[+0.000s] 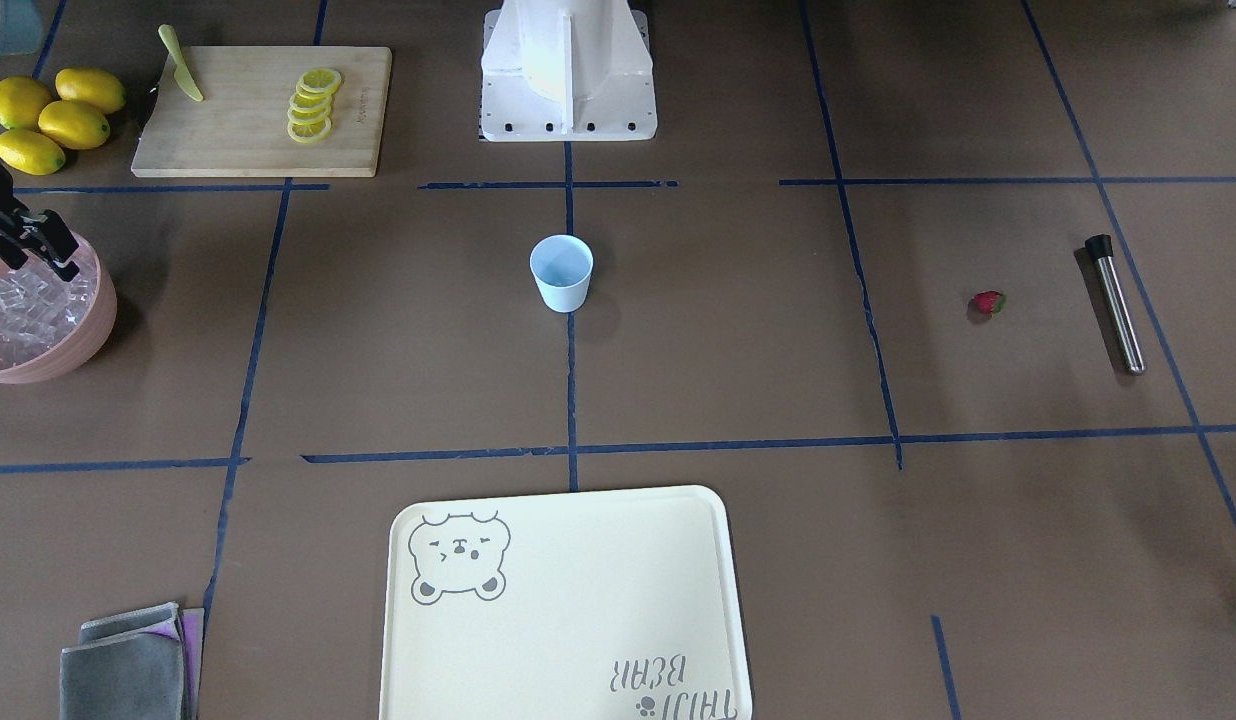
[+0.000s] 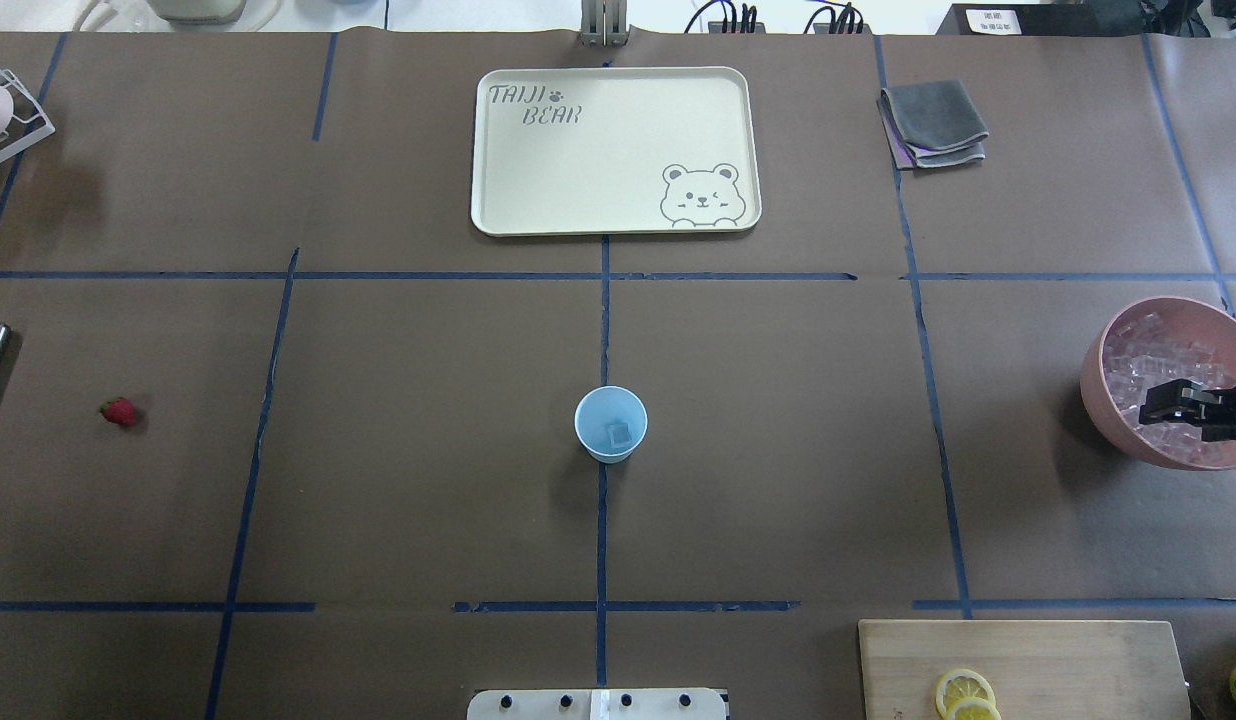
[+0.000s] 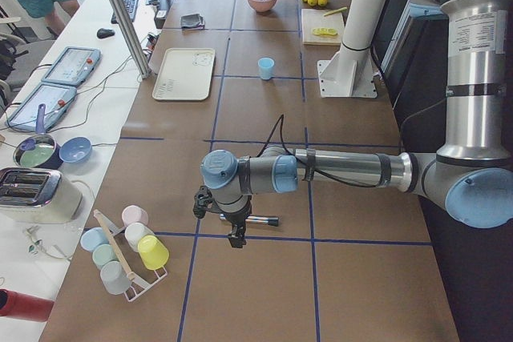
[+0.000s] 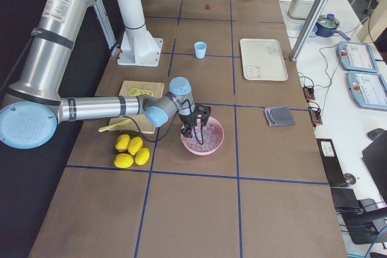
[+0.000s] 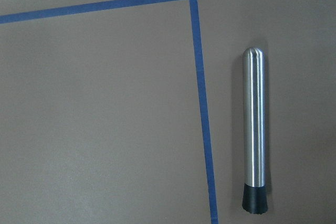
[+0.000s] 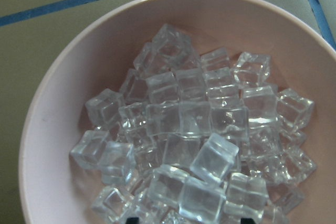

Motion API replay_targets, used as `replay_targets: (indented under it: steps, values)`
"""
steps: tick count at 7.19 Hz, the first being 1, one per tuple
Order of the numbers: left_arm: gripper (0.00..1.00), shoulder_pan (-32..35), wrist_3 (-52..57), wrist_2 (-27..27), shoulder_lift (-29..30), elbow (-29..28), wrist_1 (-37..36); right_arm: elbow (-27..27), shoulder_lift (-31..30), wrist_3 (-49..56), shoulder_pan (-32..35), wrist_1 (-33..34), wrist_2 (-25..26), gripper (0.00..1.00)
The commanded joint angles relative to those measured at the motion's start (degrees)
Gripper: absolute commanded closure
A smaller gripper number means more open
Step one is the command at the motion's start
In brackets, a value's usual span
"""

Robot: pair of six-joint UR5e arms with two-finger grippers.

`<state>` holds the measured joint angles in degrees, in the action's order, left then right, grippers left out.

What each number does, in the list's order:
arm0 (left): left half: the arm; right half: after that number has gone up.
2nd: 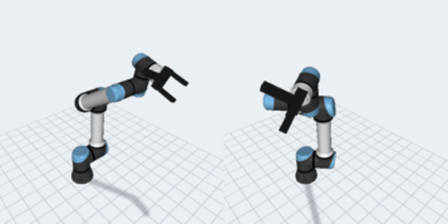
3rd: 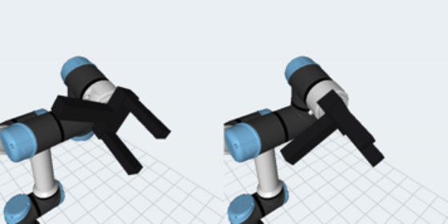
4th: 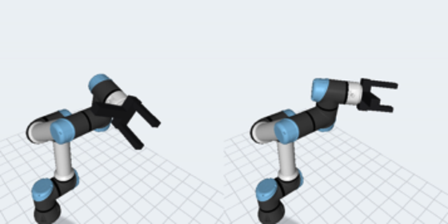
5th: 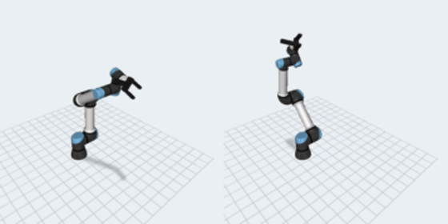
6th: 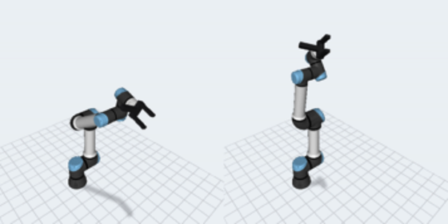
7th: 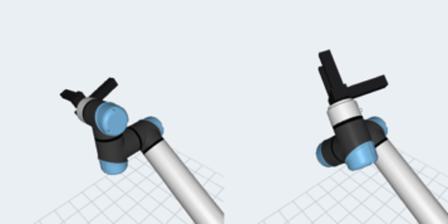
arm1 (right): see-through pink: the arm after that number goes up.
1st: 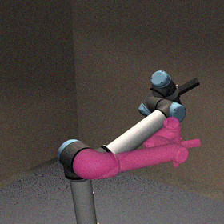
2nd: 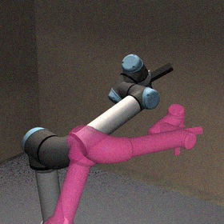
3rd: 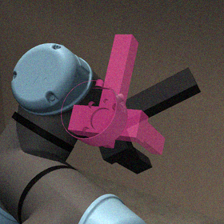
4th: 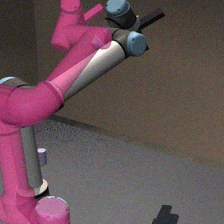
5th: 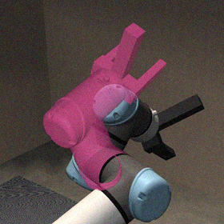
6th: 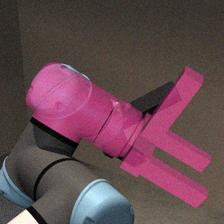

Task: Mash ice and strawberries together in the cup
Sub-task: 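Grasp another ice cube from the pink bowl with the right gripper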

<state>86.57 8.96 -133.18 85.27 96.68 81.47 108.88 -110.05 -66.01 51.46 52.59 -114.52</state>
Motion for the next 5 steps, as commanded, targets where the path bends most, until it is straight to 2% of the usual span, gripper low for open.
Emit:
replay_targets:
  steps: [1, 5]
  values:
    - [0.00, -0.1, 0.0, -0.1, 0.1, 0.1, 0.0, -0.1, -0.2, 3.2, 0.7, 0.1, 0.0, 0.28]
    - [0.00, 0.0, 0.0, -0.2, 0.0, 0.3, 0.0, -0.4, -0.1, 5.4, 2.2, 0.1, 0.3, 0.31]
